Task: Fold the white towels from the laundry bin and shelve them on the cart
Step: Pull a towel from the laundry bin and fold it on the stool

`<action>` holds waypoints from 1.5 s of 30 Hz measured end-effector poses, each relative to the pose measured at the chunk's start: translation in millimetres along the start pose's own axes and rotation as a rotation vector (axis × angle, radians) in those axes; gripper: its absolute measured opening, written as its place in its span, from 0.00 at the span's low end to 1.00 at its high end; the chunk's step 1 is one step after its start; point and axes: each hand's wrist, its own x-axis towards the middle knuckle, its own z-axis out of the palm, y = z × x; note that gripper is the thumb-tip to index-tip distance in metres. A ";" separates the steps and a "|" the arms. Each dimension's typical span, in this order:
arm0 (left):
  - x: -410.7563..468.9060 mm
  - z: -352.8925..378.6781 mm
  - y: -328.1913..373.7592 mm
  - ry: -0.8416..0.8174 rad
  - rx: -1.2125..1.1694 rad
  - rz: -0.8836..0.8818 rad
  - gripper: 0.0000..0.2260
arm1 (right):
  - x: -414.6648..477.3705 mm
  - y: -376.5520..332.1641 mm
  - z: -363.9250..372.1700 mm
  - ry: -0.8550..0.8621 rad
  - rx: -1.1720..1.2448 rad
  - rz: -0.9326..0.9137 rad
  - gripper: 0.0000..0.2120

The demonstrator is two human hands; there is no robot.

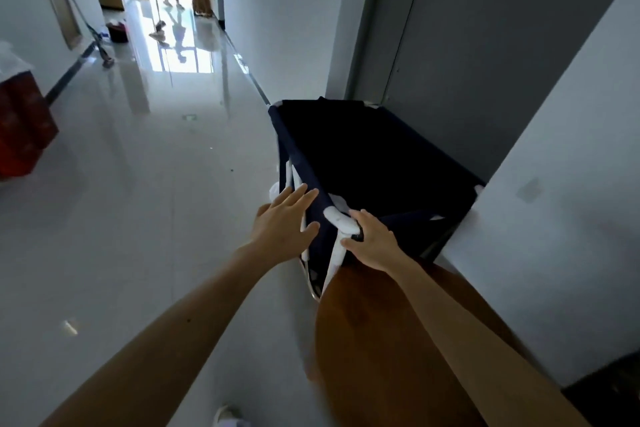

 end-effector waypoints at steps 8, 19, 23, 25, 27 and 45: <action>179.1 -4.1 -85.2 -0.058 -0.036 0.086 0.27 | 184.0 -8.7 -16.7 0.016 0.039 0.080 0.30; 387.4 55.4 -158.2 -0.219 -0.065 0.158 0.27 | 373.7 46.5 -13.5 -0.058 0.128 0.311 0.32; 471.3 87.4 -163.2 -0.313 -0.063 0.175 0.26 | 442.4 90.0 -9.4 -0.090 0.166 0.394 0.30; 506.3 97.4 -164.7 -0.360 -0.055 0.191 0.26 | 470.0 105.2 -9.6 -0.111 0.204 0.442 0.30; 543.2 109.7 -168.8 -0.405 -0.030 0.206 0.26 | 497.2 119.1 -9.0 -0.126 0.234 0.487 0.31; 798.2 296.9 -226.2 -0.954 0.040 0.326 0.27 | 670.1 207.6 65.4 -0.236 0.439 0.983 0.27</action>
